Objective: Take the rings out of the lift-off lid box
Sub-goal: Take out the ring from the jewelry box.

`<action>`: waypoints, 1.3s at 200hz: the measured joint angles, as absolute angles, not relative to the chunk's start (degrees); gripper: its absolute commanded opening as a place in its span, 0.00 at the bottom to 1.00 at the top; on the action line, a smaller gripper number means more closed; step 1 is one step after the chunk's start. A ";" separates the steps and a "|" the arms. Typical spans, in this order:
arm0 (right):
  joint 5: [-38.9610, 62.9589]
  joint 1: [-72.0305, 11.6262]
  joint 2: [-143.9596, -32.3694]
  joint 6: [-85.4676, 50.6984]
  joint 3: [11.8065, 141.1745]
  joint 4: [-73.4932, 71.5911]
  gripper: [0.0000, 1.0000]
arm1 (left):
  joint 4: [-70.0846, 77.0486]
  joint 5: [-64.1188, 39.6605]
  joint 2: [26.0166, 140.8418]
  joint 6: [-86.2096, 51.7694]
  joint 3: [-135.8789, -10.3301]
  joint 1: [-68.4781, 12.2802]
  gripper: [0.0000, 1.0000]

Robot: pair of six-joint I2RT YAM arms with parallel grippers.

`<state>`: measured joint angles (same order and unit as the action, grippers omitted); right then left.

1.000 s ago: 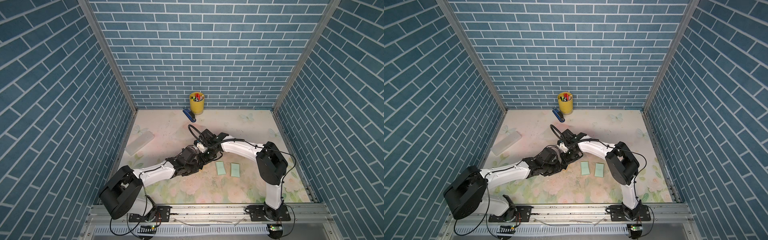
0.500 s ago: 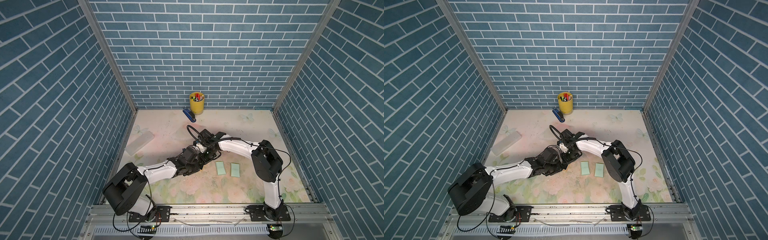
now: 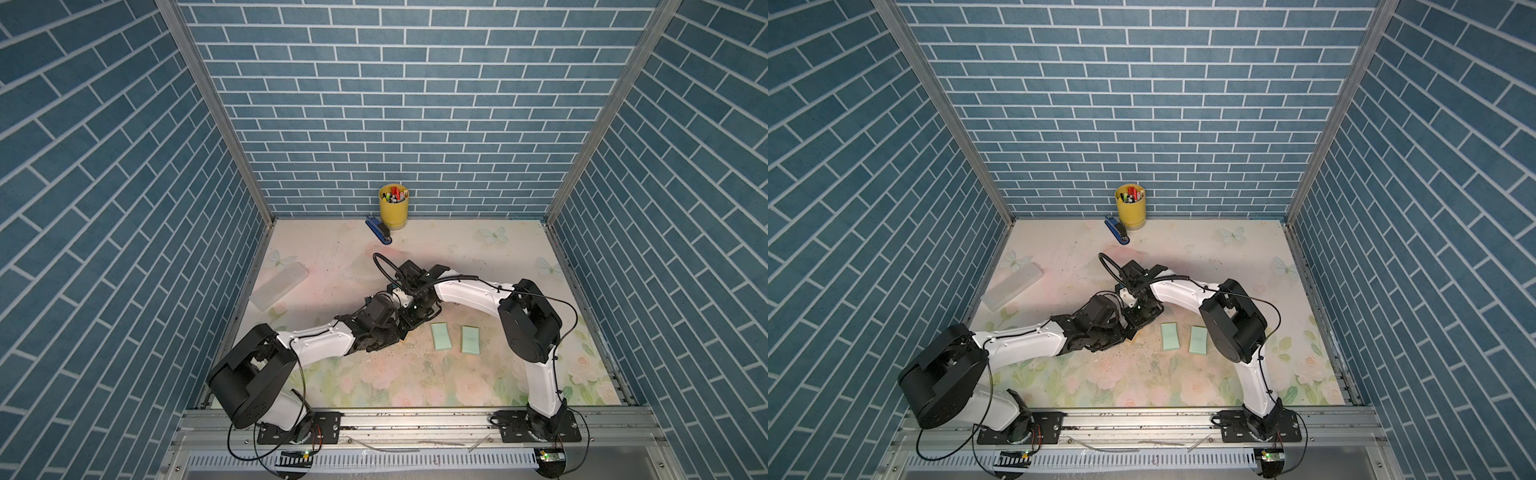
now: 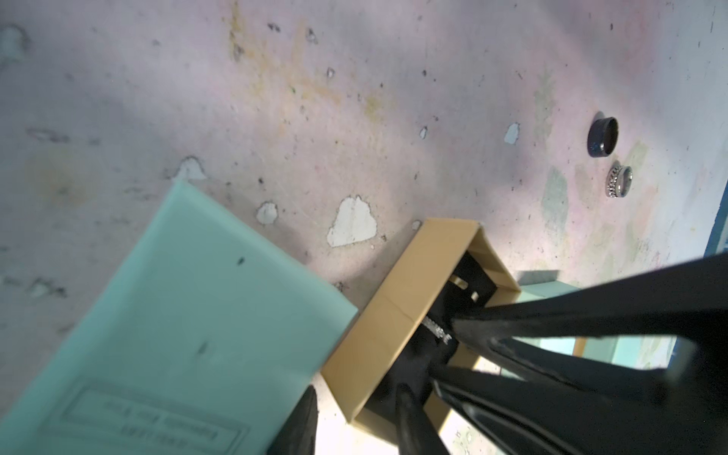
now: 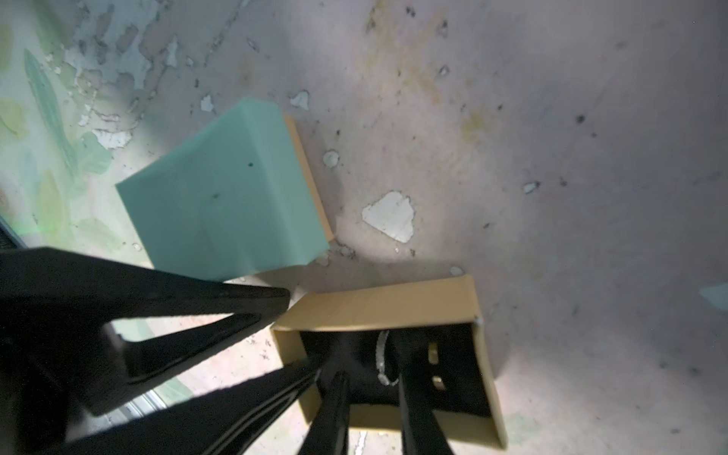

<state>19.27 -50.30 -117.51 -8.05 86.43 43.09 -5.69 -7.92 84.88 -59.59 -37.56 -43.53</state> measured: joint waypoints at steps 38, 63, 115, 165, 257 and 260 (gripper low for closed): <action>19.25 -50.37 -118.30 -7.38 86.41 43.09 0.10 | -5.69 -7.57 84.88 -59.59 -37.56 -43.53 0.35; 19.20 -50.37 -118.26 -7.40 86.39 43.03 0.09 | -5.52 -7.53 85.32 -59.59 -37.56 -43.53 0.34; 20.82 -49.71 -114.26 -8.19 81.89 40.32 0.07 | -5.63 -7.25 86.17 -59.81 -37.69 -43.59 0.29; 27.03 -46.81 -110.39 -10.39 77.87 36.49 0.07 | -6.28 -6.39 86.21 -60.55 -38.24 -44.40 0.28; 31.05 -38.02 -110.85 -12.23 79.24 34.04 0.07 | -6.09 -4.69 86.91 -64.18 -38.76 -46.78 0.28; 31.07 -37.74 -111.37 -12.21 79.68 33.98 0.07 | -5.93 -4.67 87.02 -64.55 -38.76 -46.94 0.28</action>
<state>31.07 -37.74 -111.37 -12.21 79.68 33.98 -5.93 -4.67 87.02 -64.55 -38.76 -46.94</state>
